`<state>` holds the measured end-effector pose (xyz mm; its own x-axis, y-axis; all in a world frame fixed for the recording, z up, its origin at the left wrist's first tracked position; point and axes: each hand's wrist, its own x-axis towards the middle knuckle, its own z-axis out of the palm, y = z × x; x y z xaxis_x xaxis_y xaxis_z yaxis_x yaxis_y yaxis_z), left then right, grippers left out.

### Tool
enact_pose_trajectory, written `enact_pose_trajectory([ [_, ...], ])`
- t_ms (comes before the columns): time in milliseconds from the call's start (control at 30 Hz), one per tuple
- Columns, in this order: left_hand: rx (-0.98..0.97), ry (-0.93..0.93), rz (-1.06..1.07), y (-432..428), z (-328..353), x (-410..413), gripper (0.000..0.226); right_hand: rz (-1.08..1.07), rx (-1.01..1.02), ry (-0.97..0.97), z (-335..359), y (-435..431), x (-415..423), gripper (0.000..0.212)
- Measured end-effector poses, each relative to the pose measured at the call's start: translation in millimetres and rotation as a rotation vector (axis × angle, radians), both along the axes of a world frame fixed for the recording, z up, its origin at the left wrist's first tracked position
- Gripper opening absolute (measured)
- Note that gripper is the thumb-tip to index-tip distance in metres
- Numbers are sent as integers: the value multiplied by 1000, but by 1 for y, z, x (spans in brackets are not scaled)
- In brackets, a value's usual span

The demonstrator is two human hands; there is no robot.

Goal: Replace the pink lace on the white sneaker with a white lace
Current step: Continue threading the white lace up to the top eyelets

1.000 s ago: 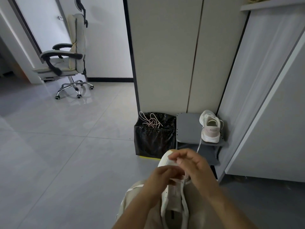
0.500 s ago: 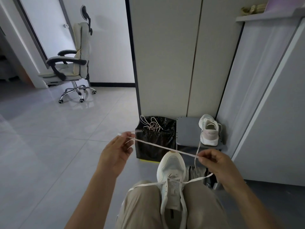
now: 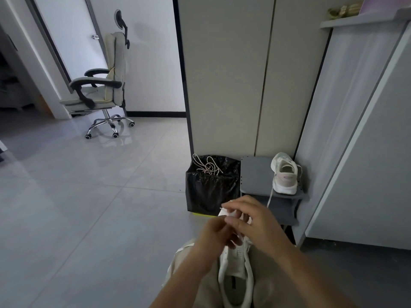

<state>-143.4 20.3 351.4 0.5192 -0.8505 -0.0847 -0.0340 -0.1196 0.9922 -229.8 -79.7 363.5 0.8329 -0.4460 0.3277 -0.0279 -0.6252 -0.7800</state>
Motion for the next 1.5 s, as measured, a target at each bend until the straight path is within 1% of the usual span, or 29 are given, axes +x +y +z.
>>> enact_pose_trajectory([
  [67,32,-217,1,-10,-2,-4,23,-77,67,10,0,-3,5,12],
  [133,28,-361,5,-14,-5,-3,23,-156,195,55,-1,-11,4,5],
  [167,26,-400,-3,-14,-6,-2,24,-170,255,89,-1,-14,3,3],
  [233,68,-494,-41,-15,-8,-2,23,-165,330,128,-5,-18,2,13],
  [300,148,-535,-36,-22,-18,-6,25,-172,410,108,-8,-18,2,12],
  [333,222,-532,-22,-24,-23,-9,28,-178,437,103,-12,-18,3,11],
  [400,271,-420,0,-25,-32,-17,39,-174,480,84,-15,-16,3,10],
  [433,268,-443,-51,-23,-33,-20,42,-169,519,58,-16,-16,3,10],
  [500,160,-579,-70,-11,-36,-22,25,-161,621,24,-20,-18,0,11],
  [533,120,-579,-46,-5,-40,-20,19,-157,621,43,-24,-19,-1,12],
  [600,118,-428,10,3,-45,-16,22,-153,594,122,-37,-16,-4,15],
  [633,127,-346,36,5,-48,-15,28,-146,640,129,-44,-13,-4,18],
  [700,141,-225,133,2,-51,-10,36,-178,854,34,-51,-10,-4,19],
  [733,138,-174,194,3,-50,-7,36,-222,944,-33,-53,-12,-5,19],
  [800,141,-181,254,6,-48,0,26,-316,1036,-138,-56,-20,-9,19],
  [867,181,-340,213,13,-45,1,16,-363,1070,-190,-62,-26,-13,19],
  [900,175,-458,192,17,-42,-2,16,-379,1066,-208,-64,-26,-13,19],
  [933,137,-632,174,18,-42,-5,18,-393,1037,-212,-65,-24,-11,19],
  [967,86,-773,131,18,-46,-10,19,-408,975,-207,-67,-21,-11,18],
  [1000,75,-872,93,19,-50,-15,18,-409,888,-200,-68,-18,-12,17],
  [1033,56,-866,46,19,-49,-18,18,-389,783,-185,-68,-16,-14,16],
  [1067,84,-792,42,19,-47,-17,18,-338,666,-150,-67,-15,-18,16],
  [1133,179,-554,98,15,-50,-6,17,-152,416,3,-62,-16,-28,17],
  [1200,155,-303,155,9,-54,11,26,31,203,202,-57,-13,-34,16],
  [1267,140,-160,140,4,-51,21,28,111,5,339,-56,-4,-29,11],
  [1333,109,-66,125,1,-48,26,21,40,-150,442,-54,7,-22,19],
  [1400,56,25,123,0,-45,27,19,-52,-233,575,-51,16,-15,29],
  [1467,-9,97,129,-1,-43,27,19,-106,-211,621,-45,24,-10,23],
  [1500,-41,128,131,-1,-41,29,20,-151,-131,596,-42,25,-9,19],
])
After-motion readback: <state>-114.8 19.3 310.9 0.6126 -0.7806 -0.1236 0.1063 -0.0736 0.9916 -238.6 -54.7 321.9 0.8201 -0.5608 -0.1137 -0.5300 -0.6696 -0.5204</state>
